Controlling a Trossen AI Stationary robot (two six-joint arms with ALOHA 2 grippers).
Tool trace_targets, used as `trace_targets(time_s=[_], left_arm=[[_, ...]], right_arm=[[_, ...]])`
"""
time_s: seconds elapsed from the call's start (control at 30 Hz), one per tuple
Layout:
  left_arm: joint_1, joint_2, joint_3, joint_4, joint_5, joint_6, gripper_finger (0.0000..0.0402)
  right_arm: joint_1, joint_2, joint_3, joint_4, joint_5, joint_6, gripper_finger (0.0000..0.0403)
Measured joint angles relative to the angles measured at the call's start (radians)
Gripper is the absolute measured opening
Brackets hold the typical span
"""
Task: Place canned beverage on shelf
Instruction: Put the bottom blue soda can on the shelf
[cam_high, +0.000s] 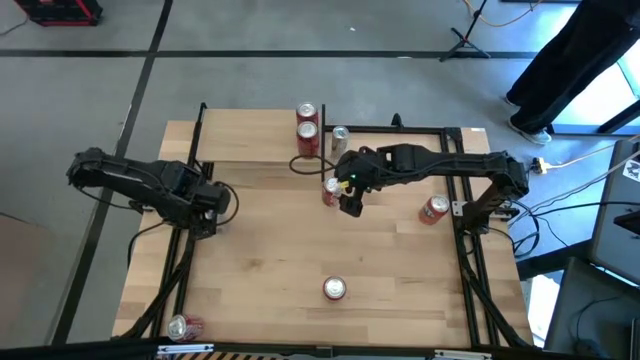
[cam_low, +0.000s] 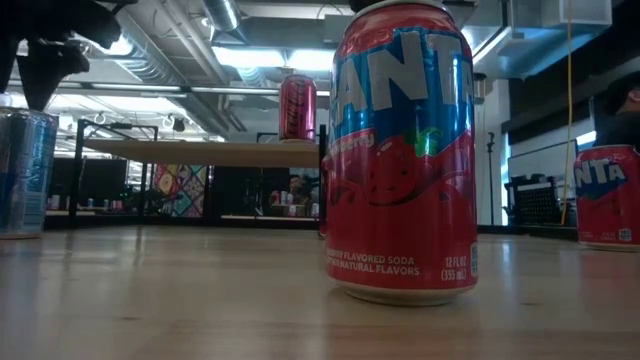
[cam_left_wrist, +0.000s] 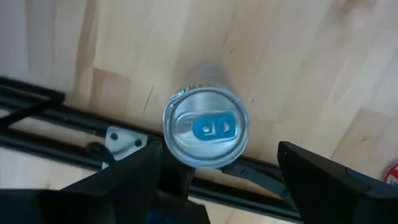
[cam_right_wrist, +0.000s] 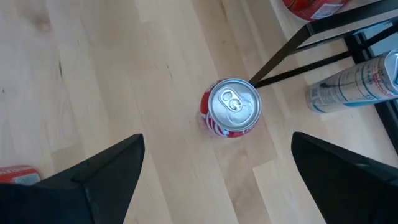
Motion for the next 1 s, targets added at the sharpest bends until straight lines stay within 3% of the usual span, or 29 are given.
trace_targets(time_s=[0.37,0.83,1.0], left_arm=[[0.035,0.005,-0.054,0.03,-0.052,0.14,0.0314],[0.035,0.006,-0.168,0.142,-0.031,0.174,0.0313],[0.035,0.006,-0.199,0.155,-0.029,0.141,0.0282]], right_arm=[[0.0,0.0,0.0,0.005,0.0,0.02,0.0395],[0.005,0.0,0.0,0.021,0.0,0.03,0.0395],[0.005,0.0,0.0,0.02,-0.001,0.029,0.0395]])
